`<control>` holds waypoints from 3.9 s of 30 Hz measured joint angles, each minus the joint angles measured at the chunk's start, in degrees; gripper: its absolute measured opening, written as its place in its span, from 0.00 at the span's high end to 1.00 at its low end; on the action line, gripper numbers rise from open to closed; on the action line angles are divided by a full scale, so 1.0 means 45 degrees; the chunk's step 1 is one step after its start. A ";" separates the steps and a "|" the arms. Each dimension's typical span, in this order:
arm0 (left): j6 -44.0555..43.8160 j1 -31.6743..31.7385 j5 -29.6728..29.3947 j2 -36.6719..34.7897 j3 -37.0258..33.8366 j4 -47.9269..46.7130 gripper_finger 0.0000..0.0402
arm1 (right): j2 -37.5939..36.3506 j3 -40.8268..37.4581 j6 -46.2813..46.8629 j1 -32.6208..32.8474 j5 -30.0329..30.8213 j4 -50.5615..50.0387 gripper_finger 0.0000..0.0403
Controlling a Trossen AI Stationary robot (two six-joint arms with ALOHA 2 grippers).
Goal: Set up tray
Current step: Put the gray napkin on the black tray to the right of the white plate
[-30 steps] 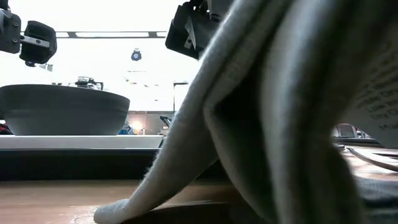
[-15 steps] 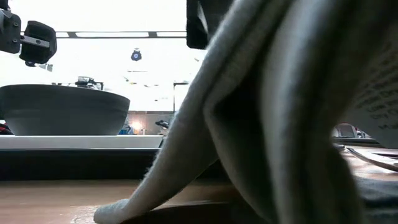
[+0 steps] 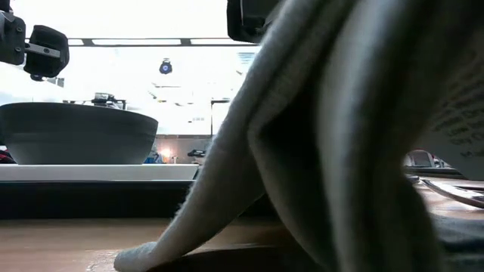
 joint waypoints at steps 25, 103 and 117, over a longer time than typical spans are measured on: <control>0.0000 -0.0002 -0.0004 0.0015 -0.0002 0.0002 0.76 | -0.7757 -1.1862 0.1749 0.0075 0.1459 1.0583 0.63; 0.0000 -0.0002 -0.0003 0.0024 0.0000 0.0000 0.76 | -0.5289 -1.0070 -0.2508 -0.0431 0.3529 0.8902 0.98; 0.0000 -0.0003 -0.0003 0.0024 0.0003 0.0000 0.76 | -0.5585 -0.8327 -0.2369 -0.0909 0.6077 0.6657 0.98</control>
